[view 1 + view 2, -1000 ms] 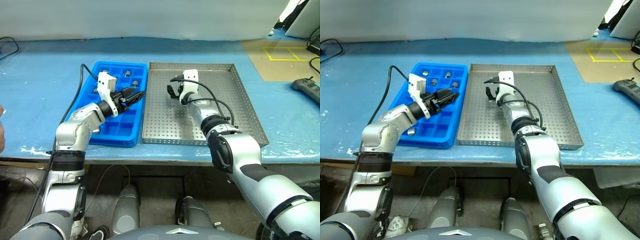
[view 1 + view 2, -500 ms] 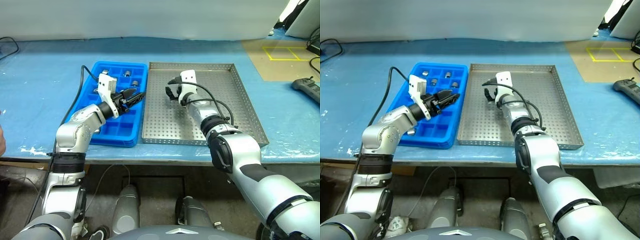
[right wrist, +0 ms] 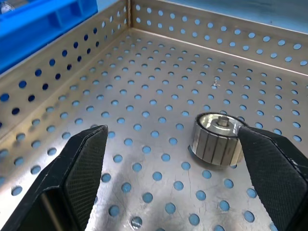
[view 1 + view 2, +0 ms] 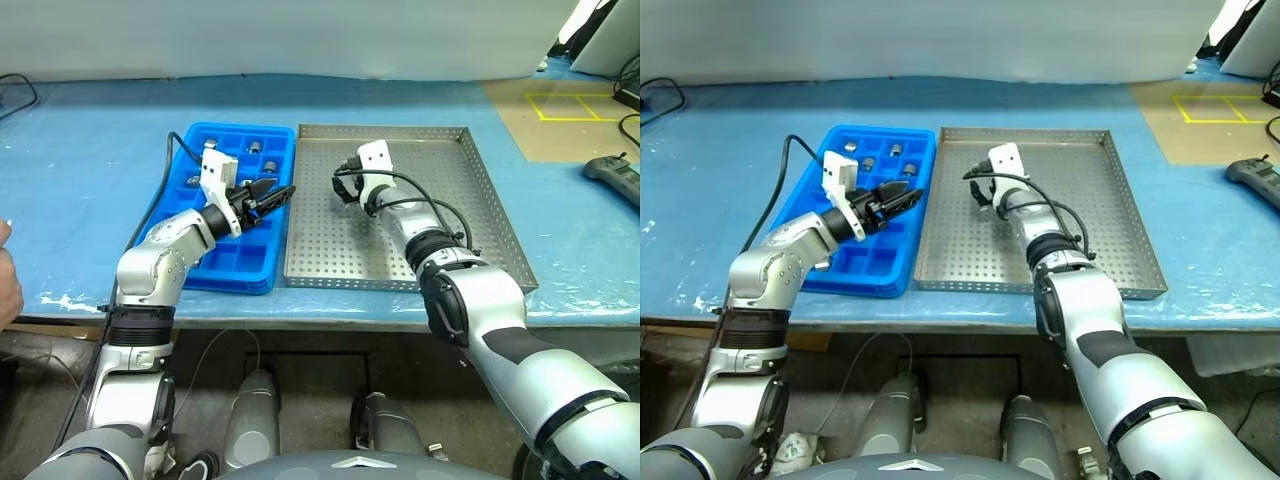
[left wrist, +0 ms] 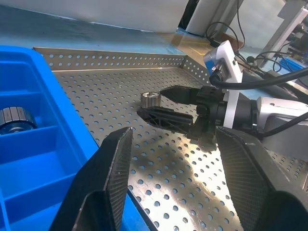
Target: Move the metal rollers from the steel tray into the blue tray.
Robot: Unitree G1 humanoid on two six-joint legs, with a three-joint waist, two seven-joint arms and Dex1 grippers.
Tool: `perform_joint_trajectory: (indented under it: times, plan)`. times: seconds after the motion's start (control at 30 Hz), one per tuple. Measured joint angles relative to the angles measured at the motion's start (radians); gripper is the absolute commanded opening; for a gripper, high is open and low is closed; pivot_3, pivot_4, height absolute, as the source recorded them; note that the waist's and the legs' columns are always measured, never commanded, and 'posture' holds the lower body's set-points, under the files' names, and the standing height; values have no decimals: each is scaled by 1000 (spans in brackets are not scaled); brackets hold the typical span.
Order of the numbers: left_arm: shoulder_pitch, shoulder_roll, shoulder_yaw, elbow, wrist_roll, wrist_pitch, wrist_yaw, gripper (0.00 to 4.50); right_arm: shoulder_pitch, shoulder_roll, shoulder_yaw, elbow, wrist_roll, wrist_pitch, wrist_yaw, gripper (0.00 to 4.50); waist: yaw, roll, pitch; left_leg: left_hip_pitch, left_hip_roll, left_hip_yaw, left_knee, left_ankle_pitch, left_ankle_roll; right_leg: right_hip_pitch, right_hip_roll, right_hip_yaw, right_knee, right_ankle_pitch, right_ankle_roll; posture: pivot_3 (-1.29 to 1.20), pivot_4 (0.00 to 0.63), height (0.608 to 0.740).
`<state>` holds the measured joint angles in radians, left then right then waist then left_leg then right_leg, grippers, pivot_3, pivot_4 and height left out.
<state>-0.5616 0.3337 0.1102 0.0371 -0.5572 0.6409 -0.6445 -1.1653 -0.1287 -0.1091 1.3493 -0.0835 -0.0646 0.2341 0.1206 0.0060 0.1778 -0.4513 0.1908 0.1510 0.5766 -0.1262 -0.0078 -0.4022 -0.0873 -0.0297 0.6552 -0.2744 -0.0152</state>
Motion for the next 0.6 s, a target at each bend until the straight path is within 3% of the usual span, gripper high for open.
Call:
perform_joint_trajectory:
  times: [0.2, 0.4, 0.6]
  plan:
    - [0, -5, 0, 0, -1, 0, 2, 2894, -10, -52, 58, 0, -57, -23, 27, 4500, -1, 0, 0, 0, 0, 0, 0, 0, 0, 0, 0, 0, 0, 0, 0, 83, 150, 740]
    - [0, -12, 3, 0, -6, 0, 7, 2894, -159, -86, 129, -9, -115, -14, 181, 4500, -16, 0, 0, -2, 0, 0, 0, 0, 1, -2, 1, 0, 0, 0, 0, 99, 150, 740]
    - [10, -28, 3, -8, -9, 0, 23, 2894, -129, -82, 186, 11, -163, 30, 256, 4500, -15, 0, 0, -3, 0, 0, 1, -1, 2, -2, -1, 0, 0, 0, -1, 142, 150, 740]
